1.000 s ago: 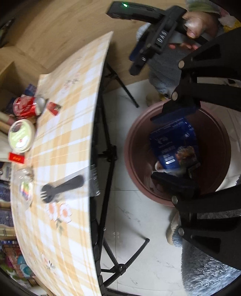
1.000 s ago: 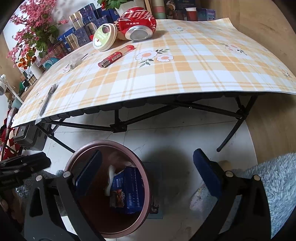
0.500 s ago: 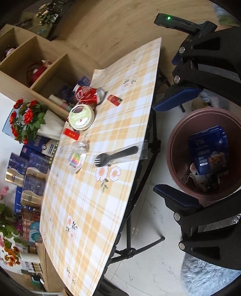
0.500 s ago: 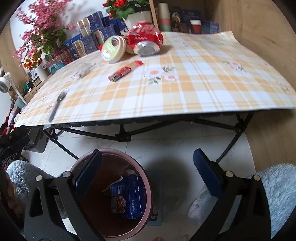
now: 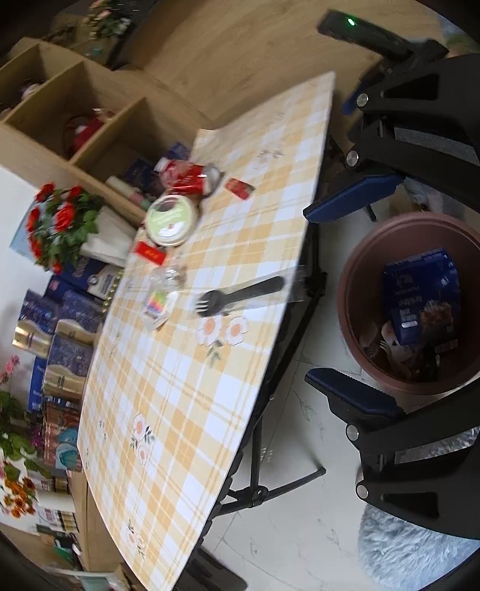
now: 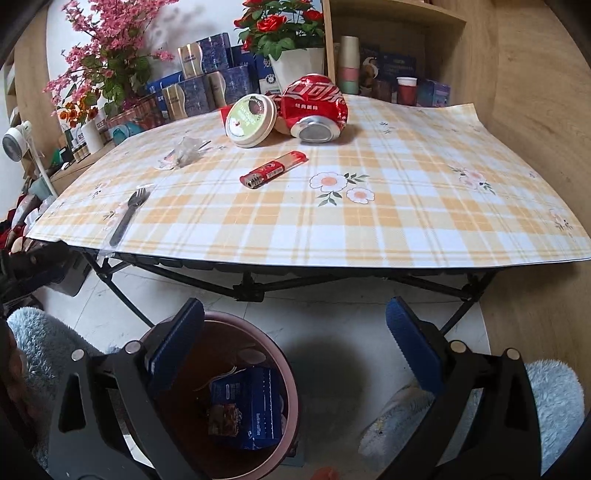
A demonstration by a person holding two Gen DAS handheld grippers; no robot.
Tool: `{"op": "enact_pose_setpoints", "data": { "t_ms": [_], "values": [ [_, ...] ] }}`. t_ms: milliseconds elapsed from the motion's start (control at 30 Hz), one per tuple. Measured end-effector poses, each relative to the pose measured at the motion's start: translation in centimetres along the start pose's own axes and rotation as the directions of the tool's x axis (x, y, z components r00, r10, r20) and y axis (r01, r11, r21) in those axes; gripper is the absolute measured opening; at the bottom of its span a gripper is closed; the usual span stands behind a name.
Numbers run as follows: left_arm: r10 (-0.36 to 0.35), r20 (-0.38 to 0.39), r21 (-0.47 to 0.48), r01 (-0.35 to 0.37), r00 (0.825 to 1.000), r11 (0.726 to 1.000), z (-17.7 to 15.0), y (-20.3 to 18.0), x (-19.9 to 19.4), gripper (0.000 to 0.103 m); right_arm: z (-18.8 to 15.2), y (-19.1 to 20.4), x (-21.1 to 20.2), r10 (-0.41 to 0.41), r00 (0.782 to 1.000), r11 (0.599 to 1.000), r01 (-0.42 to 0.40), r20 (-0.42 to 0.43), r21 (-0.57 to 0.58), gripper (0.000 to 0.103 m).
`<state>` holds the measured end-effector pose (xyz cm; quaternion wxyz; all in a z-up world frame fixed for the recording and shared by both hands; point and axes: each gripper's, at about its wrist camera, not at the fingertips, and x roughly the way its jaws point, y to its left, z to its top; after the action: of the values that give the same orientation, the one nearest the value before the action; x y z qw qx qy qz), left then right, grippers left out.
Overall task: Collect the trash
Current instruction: 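Reach the left tool to the wrapped black plastic fork and grasp it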
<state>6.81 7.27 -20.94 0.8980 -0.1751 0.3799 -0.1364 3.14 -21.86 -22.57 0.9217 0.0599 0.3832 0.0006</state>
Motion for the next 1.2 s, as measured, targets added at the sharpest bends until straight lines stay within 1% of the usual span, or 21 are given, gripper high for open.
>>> {"op": "enact_pose_setpoints", "data": {
  "t_ms": [67,133,200,267,333,400,467,500,533,633,700,800,867,900,967,1000,1067,1100,1133,1200],
  "values": [
    [0.007,0.023,-0.01,-0.007,1.0,1.0,0.4,0.3,-0.4,0.079,0.1,-0.3,0.0,0.007,1.0,1.0,-0.007,0.002,0.012,0.097],
    [0.023,0.035,0.011,-0.024,0.999,1.0,1.0,0.1,-0.5,0.079,0.4,-0.7,0.1,0.014,1.0,0.999,-0.014,-0.005,0.029,0.097],
    [0.035,0.037,0.055,-0.037,0.999,0.998,1.5,-0.4,-0.2,0.079,0.6,-1.1,0.4,0.019,1.0,0.998,-0.018,-0.01,0.055,0.097],
    [0.053,0.033,0.123,-0.057,0.998,0.991,2.2,-1.5,0.4,0.079,0.8,-1.5,0.7,0.03,0.999,0.996,-0.029,-0.016,0.084,0.097],
    [0.062,0.02,0.163,-0.065,0.998,0.984,2.8,-2.2,1.3,0.078,1.0,-1.8,0.9,0.041,0.999,0.993,-0.039,-0.016,0.107,0.097],
    [0.075,-0.009,0.18,-0.072,0.997,0.981,3.4,-2.7,2.6,0.077,1.3,-2.1,1.0,0.071,0.997,0.989,-0.068,-0.016,0.132,0.097],
    [0.085,-0.037,0.187,-0.077,0.996,0.979,3.9,-3.1,4.0,0.072,1.7,-2.4,1.2,0.12,0.993,0.981,-0.116,-0.015,0.154,0.097],
    [0.092,-0.052,0.199,-0.08,0.994,0.977,4.1,-3.4,4.8,0.068,1.8,-2.5,1.2,0.142,0.99,0.977,-0.138,-0.015,0.161,0.097],
    [0.103,-0.058,0.214,-0.088,0.993,0.973,4.2,-3.6,5.3,0.063,1.9,-2.5,1.2,0.149,0.989,0.976,-0.144,-0.015,0.166,0.097],
    [0.142,-0.082,0.266,-0.116,0.986,0.957,4.2,-4.3,7.2,0.055,2.1,-2.8,1.3,0.126,0.992,0.976,-0.123,-0.003,0.18,0.097],
    [0.159,-0.092,0.285,-0.127,0.983,0.95,4.2,-4.5,8.1,0.051,2.3,-3.0,1.7,0.131,0.991,0.973,-0.128,-0.006,0.191,0.097],
    [0.194,-0.09,0.318,-0.157,0.977,0.935,3.9,-4.5,9.2,0.049,2.4,-3.4,2.3,0.149,0.989,0.968,-0.143,-0.013,0.204,0.097],
    [0.223,-0.069,0.354,-0.185,0.972,0.917,3.8,-4.8,9.4,0.049,2.5,-3.4,2.5,0.16,0.987,0.966,-0.154,-0.015,0.206,0.098],
    [0.239,-0.06,0.372,-0.201,0.969,0.906,3.8,-5.0,9.6,0.049,2.5,-3.3,2.6,0.159,0.987,0.967,-0.153,-0.016,0.206,0.098],
    [0.25,-0.045,0.381,-0.215,0.967,0.899,3.7,-5.1,9.7,0.048,2.5,-3.1,2.7,0.145,0.989,0.97,-0.14,-0.014,0.198,0.098],
    [0.251,-0.039,0.381,-0.218,0.967,0.898,3.7,-5.0,9.8,0.046,2.4,-3.0,2.7,0.137,0.991,0.973,-0.131,-0.015,0.192,0.098],
    [0.258,-0.016,0.377,-0.233,0.966,0.896,3.7,-4.9,9.7,0.036,2.5,-2.8,2.5,0.126,0.992,0.974,-0.124,-0.002,0.189,0.098],
    [0.258,-0.01,0.373,-0.236,0.966,0.898,3.8,-4.7,9.6,0.025,2.6,-2.8,2.4,0.12,0.993,0.976,-0.119,0.008,0.182,0.098],
    [0.253,-0.007,0.361,-0.234,0.967,0.903,3.9,-4.4,9.5,0.018,2.8,-2.6,2.3,0.112,0.994,0.979,-0.114,0.017,0.171,0.098],
    [0.234,-0.008,0.33,-0.218,0.972,0.918,4.2,-3.7,9.4,0.012,3.1,-2.3,2.1,0.1,0.995,0.984,-0.103,0.029,0.148,0.098]
  ]
}}
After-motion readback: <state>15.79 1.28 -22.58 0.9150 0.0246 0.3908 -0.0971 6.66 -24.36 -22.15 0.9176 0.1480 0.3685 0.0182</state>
